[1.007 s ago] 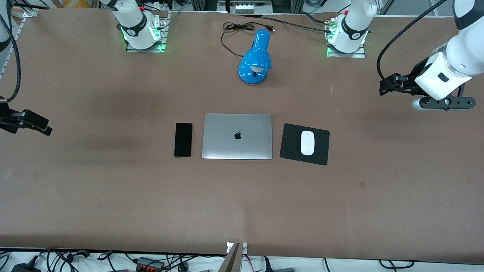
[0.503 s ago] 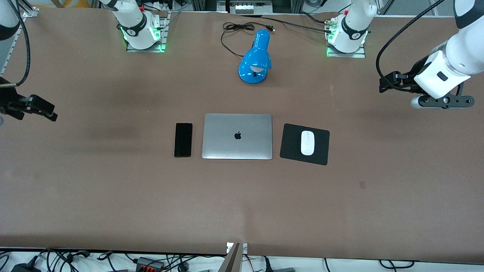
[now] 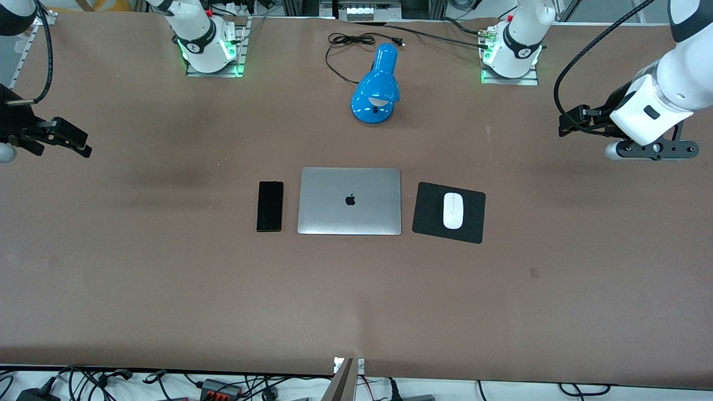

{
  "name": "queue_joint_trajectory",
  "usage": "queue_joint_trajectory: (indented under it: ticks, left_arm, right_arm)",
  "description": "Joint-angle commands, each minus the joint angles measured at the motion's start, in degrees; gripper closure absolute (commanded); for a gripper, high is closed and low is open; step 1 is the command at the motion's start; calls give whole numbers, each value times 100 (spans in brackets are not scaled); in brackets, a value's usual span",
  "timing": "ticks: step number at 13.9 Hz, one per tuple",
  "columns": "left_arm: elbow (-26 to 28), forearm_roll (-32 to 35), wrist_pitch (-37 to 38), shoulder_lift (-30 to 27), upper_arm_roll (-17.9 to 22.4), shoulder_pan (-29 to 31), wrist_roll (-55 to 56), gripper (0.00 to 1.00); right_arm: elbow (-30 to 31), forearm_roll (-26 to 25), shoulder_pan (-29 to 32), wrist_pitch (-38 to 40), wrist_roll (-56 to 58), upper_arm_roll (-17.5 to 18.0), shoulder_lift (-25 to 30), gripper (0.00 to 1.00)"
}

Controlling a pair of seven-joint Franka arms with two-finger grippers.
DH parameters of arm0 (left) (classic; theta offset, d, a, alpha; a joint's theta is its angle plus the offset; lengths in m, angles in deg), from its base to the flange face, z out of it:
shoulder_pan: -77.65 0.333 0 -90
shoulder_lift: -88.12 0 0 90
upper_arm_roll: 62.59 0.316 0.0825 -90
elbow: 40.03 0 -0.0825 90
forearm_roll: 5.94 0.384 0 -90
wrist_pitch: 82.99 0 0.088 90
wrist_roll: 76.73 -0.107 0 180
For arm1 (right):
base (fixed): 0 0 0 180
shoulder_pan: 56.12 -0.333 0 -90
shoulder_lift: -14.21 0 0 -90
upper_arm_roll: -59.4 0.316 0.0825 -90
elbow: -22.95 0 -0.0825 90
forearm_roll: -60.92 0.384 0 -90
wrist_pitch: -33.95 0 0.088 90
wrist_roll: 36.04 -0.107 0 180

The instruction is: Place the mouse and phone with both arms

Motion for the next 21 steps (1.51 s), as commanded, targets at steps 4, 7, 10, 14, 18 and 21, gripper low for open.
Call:
queue_joint_trajectory:
  ticks: [4, 7, 10, 14, 18, 21]
  left_arm:
    - [-129, -146, 119, 18, 17, 6, -99, 0]
    - [-129, -146, 119, 18, 17, 6, -99, 0]
    - [-129, -146, 119, 27, 17, 15, -99, 0]
    - [-129, -146, 119, 18, 17, 15, -99, 0]
    - [-129, -146, 119, 27, 17, 15, -99, 0]
    - [-129, -146, 119, 27, 17, 15, -99, 0]
  right_arm:
    - [30, 90, 53, -67, 155, 13, 33, 0]
    - [30, 82, 45, -75, 155, 22, 24, 0]
    - [39, 73, 167, -93, 164, 100, 24, 0]
    - [48, 64, 247, -93, 164, 145, 33, 0]
    - [48, 47, 273, -93, 164, 153, 68, 0]
    - [48, 47, 194, -40, 173, 145, 77, 0]
